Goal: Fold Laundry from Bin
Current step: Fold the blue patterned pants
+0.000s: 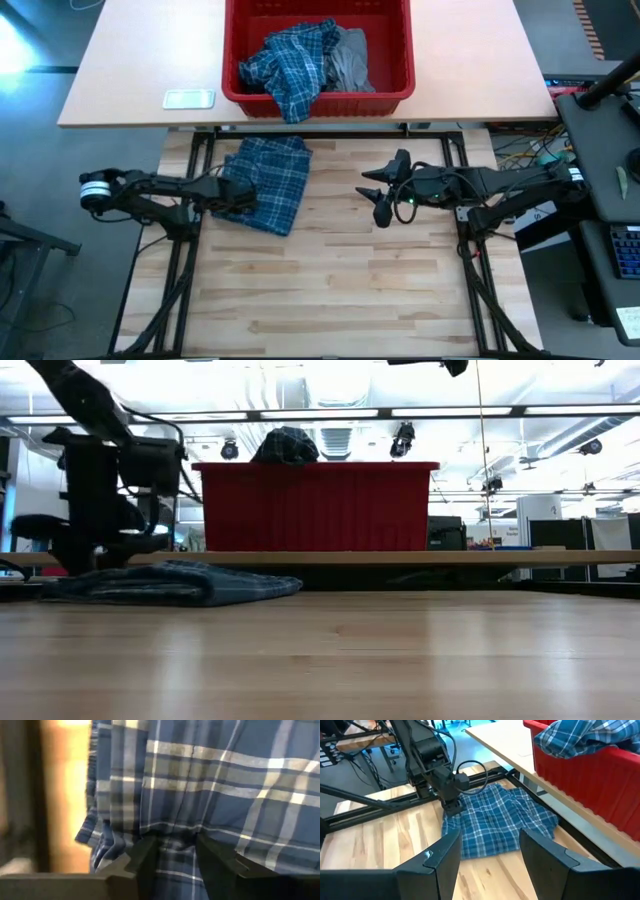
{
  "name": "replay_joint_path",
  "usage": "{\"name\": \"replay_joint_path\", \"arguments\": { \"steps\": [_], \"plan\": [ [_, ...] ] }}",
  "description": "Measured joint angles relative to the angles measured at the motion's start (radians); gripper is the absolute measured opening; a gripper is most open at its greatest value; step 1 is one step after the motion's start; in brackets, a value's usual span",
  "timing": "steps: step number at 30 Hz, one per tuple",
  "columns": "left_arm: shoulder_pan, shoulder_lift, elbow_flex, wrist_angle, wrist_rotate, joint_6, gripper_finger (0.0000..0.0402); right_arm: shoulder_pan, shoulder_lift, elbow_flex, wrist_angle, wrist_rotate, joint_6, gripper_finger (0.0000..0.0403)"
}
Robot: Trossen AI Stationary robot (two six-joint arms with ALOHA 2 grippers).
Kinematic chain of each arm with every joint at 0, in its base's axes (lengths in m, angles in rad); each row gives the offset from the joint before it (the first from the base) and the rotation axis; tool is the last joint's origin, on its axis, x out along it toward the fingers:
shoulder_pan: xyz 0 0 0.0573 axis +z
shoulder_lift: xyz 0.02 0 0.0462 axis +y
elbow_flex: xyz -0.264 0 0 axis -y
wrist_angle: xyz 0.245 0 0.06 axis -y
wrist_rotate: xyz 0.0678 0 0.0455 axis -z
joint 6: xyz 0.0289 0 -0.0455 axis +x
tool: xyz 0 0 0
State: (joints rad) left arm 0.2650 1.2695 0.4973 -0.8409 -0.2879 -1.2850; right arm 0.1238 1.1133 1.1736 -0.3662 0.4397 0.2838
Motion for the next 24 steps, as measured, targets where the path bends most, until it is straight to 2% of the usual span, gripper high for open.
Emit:
{"name": "replay_joint_path", "arguments": {
  "steps": [1,4,6,8,12,16,20,24],
  "plan": [
    [-0.006,-0.012,0.015,-0.071,0.021,-0.011,0.012,0.0,0.001,0.0,0.004,-0.002,0.01,0.0194],
    [-0.028,-0.069,0.083,-0.14,0.13,-0.009,0.0119,0.004,0.001,0.005,0.0,-0.007,0.036,0.0194],
    [-0.056,-0.099,0.147,-0.179,0.157,-0.026,0.0121,0.007,0.001,0.012,0.005,-0.021,0.052,0.0194],
    [-0.081,-0.125,0.212,-0.155,0.099,-0.033,0.0128,0.016,0.001,0.015,0.003,-0.024,0.068,0.0194],
    [-0.056,-0.12,0.289,-0.046,-0.124,0.032,0.0148,0.023,0.002,0.014,0.002,-0.024,0.078,0.0194],
    [0.031,-0.04,0.263,0.096,-0.174,0.124,0.0157,0.022,0.004,0.009,0.001,-0.024,0.087,0.0194],
    [0.125,0.063,0.183,0.227,-0.272,0.107,0.0157,0.027,0.004,0.009,0.002,-0.021,0.088,0.0194],
    [0.23,0.145,0.12,0.362,-0.269,0.131,0.0158,0.027,0.004,0.009,0.004,-0.021,0.088,0.0194]
  ]
}}
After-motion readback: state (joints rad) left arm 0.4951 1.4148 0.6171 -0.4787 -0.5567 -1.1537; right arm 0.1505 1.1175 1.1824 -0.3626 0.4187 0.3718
